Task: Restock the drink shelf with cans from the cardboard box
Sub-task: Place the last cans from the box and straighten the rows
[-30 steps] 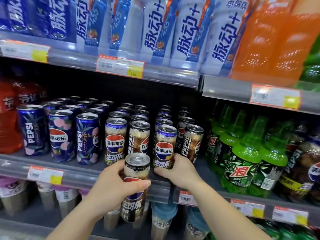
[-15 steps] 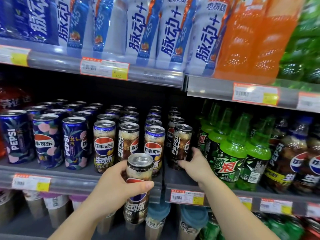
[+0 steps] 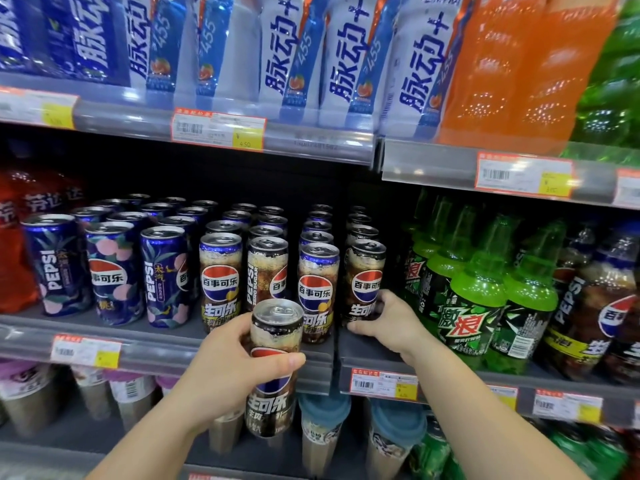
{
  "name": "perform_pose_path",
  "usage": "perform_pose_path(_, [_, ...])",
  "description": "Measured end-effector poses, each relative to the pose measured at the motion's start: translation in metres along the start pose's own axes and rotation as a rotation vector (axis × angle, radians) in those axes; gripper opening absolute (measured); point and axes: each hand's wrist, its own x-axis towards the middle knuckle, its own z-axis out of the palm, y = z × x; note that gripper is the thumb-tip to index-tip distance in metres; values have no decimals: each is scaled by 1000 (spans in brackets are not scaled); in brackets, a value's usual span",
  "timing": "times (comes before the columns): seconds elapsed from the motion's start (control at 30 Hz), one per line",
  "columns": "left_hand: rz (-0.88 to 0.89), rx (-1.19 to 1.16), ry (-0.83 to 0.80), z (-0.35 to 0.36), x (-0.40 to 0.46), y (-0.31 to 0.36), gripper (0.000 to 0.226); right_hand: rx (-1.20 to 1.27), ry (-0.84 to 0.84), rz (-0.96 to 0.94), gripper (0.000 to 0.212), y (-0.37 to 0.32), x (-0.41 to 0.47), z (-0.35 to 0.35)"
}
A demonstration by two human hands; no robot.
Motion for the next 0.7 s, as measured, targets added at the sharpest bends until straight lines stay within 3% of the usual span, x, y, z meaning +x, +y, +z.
perform_pose_path(0.27, [46,-19,-27,19,2,15,35,-96,88,-4,81,-14,-21,-12])
perform_pose_path(0.33, [76,-22,-27,29,4,24,35,-61,116,-38,69,-25,-44,-29])
perform_pose_path(0.47, [149,-71,7,56,18,44,37,-95,-395,-163,62,-42,-96,-53])
perform_pose_path(0.5, [162,-91,23,65,23,49,38,-109,-389,-193,62,-45,-102,-53])
perform_pose_path(0.63, [208,-46,28,91,38,65,36,-147,-106,-251,52,-43,-96,-49])
perform_pose_path(0.7, [227,6,6,90,44,66,61,-144,-74,-233,46,-37,-88,-50])
